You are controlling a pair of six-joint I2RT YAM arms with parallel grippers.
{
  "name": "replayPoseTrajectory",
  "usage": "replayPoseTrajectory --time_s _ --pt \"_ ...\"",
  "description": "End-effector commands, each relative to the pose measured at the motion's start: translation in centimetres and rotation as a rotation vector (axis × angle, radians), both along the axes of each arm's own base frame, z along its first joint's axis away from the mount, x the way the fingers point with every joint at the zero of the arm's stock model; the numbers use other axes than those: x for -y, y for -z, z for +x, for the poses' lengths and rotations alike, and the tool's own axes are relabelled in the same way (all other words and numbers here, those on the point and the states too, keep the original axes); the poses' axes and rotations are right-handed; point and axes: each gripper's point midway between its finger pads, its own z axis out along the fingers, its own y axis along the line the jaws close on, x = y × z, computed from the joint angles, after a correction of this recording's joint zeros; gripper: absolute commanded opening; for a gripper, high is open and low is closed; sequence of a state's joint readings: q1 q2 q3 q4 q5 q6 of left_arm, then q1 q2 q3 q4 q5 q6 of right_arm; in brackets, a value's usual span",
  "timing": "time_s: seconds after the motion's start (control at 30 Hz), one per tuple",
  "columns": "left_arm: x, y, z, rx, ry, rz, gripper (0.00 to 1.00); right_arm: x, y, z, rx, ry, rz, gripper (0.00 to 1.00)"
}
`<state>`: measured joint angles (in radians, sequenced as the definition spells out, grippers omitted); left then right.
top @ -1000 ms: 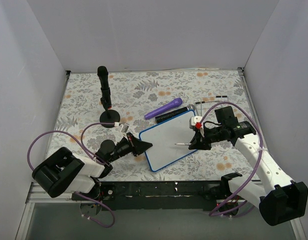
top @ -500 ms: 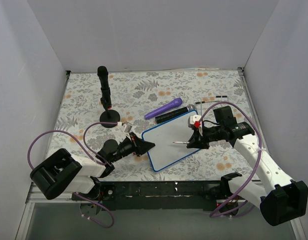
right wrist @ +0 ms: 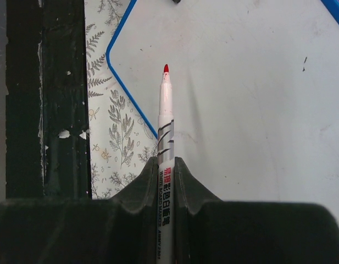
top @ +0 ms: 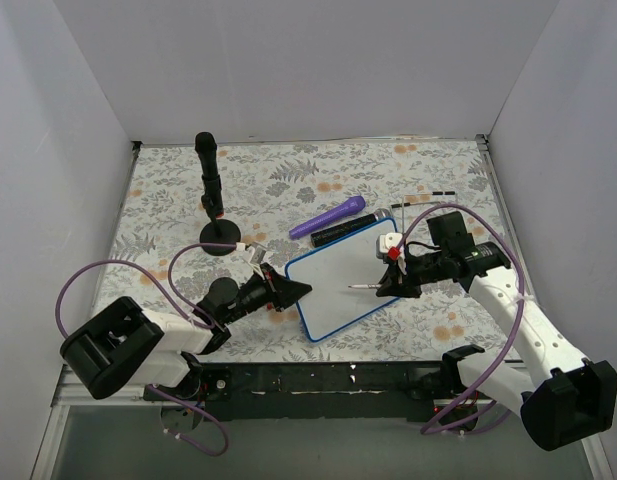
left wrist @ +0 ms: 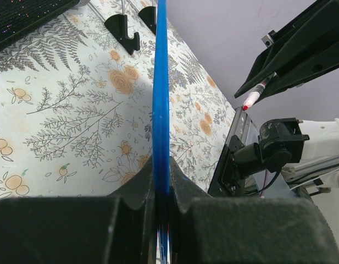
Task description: Write a sentence on the whiteboard
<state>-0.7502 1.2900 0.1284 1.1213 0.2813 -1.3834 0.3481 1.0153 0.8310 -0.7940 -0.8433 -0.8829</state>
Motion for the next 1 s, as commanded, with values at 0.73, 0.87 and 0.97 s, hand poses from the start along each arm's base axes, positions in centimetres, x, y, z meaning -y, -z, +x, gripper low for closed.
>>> replayPoseTrajectory --time_s 0.73,0.87,0.97 --pt "0.70 -2.33 0.48 0.068 0.000 -0.043 0.00 -0.71 -1.89 0.03 0.046 -0.094 0.031 0.01" --pt "0.76 -2.45 0.47 0.070 0.000 -0.043 0.00 -0.76 -1.96 -0.21 0.046 -0.103 0.040 0.01" --pt "0.79 -2.64 0.46 0.074 -0.002 -0.046 0.00 -0.85 -1.98 -0.36 0.040 -0.107 0.048 0.01"
